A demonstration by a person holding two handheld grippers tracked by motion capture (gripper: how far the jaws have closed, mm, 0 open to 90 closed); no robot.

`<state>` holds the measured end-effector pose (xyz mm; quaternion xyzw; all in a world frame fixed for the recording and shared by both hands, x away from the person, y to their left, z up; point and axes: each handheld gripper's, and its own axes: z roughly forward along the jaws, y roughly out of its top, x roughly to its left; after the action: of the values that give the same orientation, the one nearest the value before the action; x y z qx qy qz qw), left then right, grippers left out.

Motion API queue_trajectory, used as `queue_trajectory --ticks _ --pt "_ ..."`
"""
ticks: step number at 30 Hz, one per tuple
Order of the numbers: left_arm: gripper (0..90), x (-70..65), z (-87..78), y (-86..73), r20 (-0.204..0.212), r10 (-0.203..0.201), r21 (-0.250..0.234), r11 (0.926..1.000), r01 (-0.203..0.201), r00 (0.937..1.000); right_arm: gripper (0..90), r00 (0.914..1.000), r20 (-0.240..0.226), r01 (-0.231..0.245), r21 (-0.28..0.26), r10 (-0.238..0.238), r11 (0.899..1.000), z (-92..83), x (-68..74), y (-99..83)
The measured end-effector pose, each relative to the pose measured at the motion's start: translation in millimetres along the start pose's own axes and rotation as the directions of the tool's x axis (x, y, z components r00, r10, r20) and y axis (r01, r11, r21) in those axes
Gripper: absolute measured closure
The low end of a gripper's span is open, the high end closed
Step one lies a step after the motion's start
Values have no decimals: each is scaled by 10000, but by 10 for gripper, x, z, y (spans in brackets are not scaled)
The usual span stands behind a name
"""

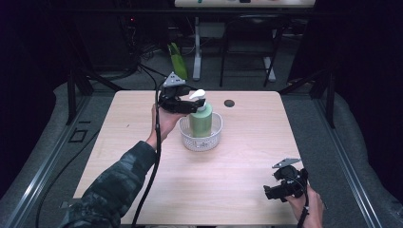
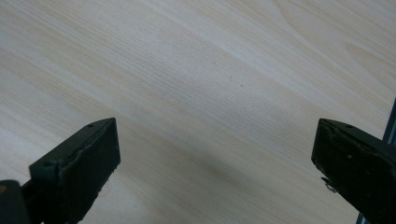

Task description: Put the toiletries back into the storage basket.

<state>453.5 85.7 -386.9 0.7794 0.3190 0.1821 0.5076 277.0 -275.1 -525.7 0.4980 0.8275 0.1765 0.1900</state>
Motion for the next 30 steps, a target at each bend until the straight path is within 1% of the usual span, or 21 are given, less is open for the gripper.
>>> queue_trajectory --ticks 2,4,5,7,8,9,10,11,12,15,19,20,21,22,25,26,27,28,29,30 --pt "187 -4 -40 9 -26 -5 94 10000 6 10000 5 10000 13 22 0 -22 10000 -1 -1 0" --pt "149 -4 -86 15 -4 74 281 9996 -74 10000 5 10000 14 8 4 -8 10000 0 -1 -1" --pt "147 -4 -86 15 -4 74 281 9996 -74 10000 5 10000 14 4 4 -4 10000 0 -1 -1" --pt "134 -13 -168 9 -59 141 302 9994 -139 9999 5 10000 16 16 3 -16 10000 -1 -1 -1" --pt "129 -13 -168 9 -59 141 302 9994 -139 9999 5 10000 16 16 3 -16 10000 -1 -1 -1" --pt "124 -18 -220 3 -90 229 352 9991 -225 9997 5 10000 13 31 1 -31 10000 0 0 0" --pt "117 -18 -220 3 -90 229 352 9991 -225 9997 5 10000 13 31 1 -31 10000 0 0 0" --pt "105 -22 -272 -4 -44 213 426 9989 -211 9998 5 10000 16 47 6 -47 10000 -1 0 0" --pt "101 -22 -272 -4 -44 213 426 9989 -211 9998 5 10000 16 47 6 -47 10000 -1 0 0" --pt "96 -31 -358 -23 -72 324 520 9981 -320 9994 5 10000 28 56 10 -56 10000 -1 1 0" --pt "78 -33 -482 -77 -134 386 711 9968 -375 9992 5 10000 26 55 26 -56 10000 0 4 1" --pt "72 -33 -482 -77 -134 386 711 9968 -375 9992 5 10000 26 55 26 -56 10000 0 4 1" --pt "72 -30 -514 -97 -141 368 836 9959 -355 9992 5 10000 34 51 28 -51 10000 0 3 1" --pt "37 -30 -532 -110 -120 335 887 9955 -323 9994 5 10000 57 49 48 -49 10000 3 5 1" --pt "15 -38 -627 -179 -127 346 1016 9943 -331 9993 5 10000 53 49 50 -50 10000 6 5 1" --pt "9 -38 -627 -179 -127 346 1016 9943 -331 9993 5 10000 53 49 50 -50 10000 6 5 1" --pt "7 -51 -680 -219 -114 388 1056 9937 -374 9992 5 10000 63 37 68 -38 10000 8 6 1" --pt "4 -51 -680 -219 -114 388 1056 9937 -374 9992 5 10000 63 37 68 -38 10000 8 6 1" --pt "1 -67 -730 -261 -88 413 1050 9937 -401 9991 6 10000 62 51 75 -52 10000 10 7 1" --pt "1 -67 -730 -261 -88 413 1050 9937 -401 9991 6 10000 62 51 75 -52 10000 10 7 1"
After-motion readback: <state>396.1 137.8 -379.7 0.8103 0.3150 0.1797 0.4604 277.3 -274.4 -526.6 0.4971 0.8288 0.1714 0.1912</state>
